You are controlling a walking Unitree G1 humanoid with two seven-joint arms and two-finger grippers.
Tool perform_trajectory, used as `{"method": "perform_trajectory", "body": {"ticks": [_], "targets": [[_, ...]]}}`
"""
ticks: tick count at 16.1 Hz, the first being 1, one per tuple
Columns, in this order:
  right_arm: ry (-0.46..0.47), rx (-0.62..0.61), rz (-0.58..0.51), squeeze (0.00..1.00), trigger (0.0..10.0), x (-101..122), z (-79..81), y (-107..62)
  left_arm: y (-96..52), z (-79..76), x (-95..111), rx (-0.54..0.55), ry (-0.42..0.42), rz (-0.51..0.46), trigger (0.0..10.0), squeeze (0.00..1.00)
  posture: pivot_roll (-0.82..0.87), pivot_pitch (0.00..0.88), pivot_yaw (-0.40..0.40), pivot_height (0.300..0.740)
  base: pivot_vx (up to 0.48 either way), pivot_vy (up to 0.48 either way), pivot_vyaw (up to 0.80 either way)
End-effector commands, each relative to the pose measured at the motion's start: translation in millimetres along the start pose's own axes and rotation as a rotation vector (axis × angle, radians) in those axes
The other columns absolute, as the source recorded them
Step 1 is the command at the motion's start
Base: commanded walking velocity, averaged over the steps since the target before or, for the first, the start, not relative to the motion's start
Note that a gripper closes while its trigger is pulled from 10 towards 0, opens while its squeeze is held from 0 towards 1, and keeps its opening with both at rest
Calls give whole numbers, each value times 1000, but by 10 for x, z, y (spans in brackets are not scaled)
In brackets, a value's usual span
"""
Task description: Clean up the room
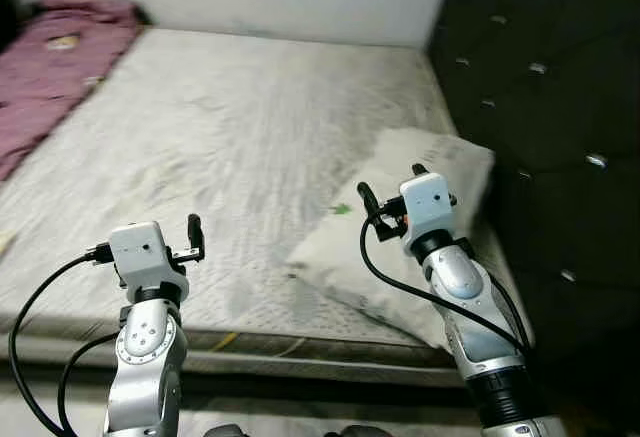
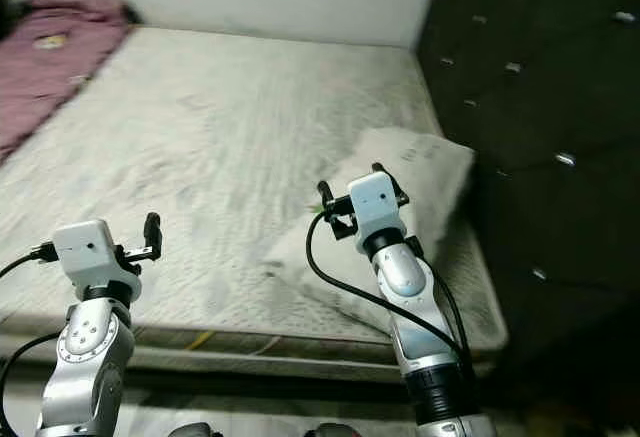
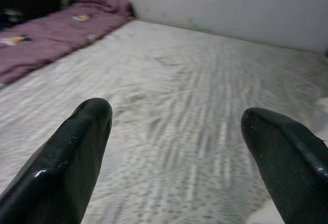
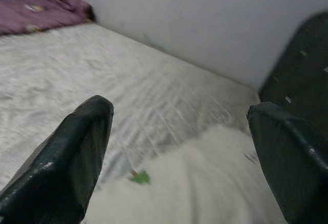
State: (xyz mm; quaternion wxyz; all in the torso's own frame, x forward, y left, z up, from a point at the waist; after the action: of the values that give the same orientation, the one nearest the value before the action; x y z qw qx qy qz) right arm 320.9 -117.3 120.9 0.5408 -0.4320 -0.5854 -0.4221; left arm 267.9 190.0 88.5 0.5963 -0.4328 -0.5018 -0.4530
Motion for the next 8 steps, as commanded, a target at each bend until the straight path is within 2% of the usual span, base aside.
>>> {"method": "perform_trajectory", "body": {"ticks": [1, 3, 6, 8], "targets": [[5, -18, 8, 0, 10000, -1, -27, 21, 5, -48, -4, -11, 4, 6, 10000, 0, 54, 0, -49, 740, 0, 0, -800], [4, -22, 5, 0, 10000, 10, -30, 36, 9, -90, 22, 1, 49, -8, 10000, 0, 54, 0, -49, 740, 0, 0, -800], [3, -27, 11, 0, 10000, -4, -51, 35, 24, -129, 14, -5, 60, 6, 10000, 0, 52, 0, -48, 740, 0, 0, -800], [2, -18, 7, 0, 10000, -6, -37, 33, 28, -139, 16, -15, 62, 6, 10000, 0, 53, 0, -50, 740, 0, 0, 0]]}}
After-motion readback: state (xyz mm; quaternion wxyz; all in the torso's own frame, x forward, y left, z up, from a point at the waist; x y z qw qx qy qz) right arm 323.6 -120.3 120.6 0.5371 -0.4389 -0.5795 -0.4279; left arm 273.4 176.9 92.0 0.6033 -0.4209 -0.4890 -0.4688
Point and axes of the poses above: a point about 5 cm out from each wrist's last joint towards the gripper, its own y axis pointing out of the wrist towards the gripper, its own x axis along the axis of the wrist's last joint, z = x × y, the point moved 2 cm from there along y, pointing out of the wrist towards the gripper, and after that the axes turned 10 degrees about y, right-handed, at the moved point
